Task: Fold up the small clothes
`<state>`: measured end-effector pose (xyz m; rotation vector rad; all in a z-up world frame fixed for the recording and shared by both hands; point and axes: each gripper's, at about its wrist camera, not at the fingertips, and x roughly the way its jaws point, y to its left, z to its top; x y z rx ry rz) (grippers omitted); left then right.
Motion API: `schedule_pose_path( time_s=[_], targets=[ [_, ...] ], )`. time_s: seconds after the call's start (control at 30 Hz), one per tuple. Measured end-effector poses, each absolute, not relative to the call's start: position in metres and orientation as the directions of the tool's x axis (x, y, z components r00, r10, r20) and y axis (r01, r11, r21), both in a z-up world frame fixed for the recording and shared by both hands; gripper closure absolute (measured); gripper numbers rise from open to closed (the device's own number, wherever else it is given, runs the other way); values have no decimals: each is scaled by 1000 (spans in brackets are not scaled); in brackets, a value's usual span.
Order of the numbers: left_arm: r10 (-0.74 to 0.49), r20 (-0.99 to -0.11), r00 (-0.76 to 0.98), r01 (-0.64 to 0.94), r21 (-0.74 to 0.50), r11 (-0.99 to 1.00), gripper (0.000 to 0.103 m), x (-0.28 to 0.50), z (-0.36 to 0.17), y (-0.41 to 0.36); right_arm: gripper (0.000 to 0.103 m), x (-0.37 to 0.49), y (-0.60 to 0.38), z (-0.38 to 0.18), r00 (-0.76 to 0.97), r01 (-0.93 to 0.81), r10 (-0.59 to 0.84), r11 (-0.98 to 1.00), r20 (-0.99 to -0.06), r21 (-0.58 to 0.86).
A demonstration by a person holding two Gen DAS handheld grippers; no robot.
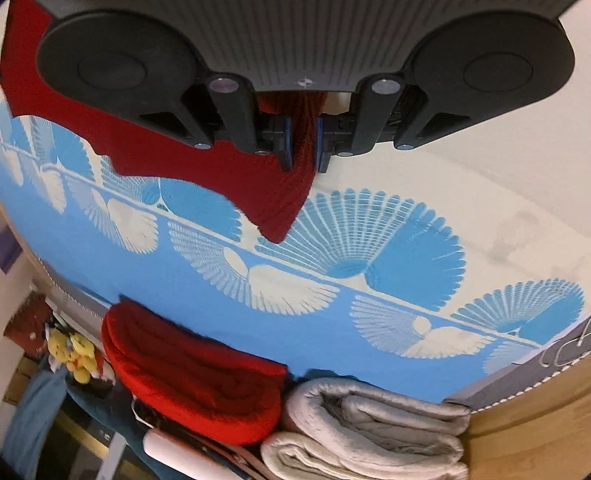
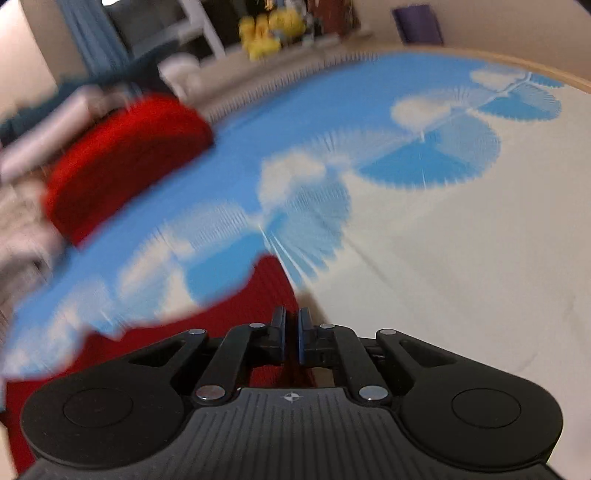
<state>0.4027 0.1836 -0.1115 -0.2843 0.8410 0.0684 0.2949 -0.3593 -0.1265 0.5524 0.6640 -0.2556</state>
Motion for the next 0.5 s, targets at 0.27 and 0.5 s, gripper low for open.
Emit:
schedule_pose_path(
  time_s=[0.27, 0.5],
  targets=[
    [-79, -760, 645, -160, -236, 959, 62, 408, -132, 189, 98, 313, -367, -176, 580, 521, -93, 806, -809, 281],
    [-118, -722, 682, -121, -271, 955, 13, 379, -108, 220, 52, 292, -370, -143, 681, 475, -109, 818, -725, 324]
  ],
)
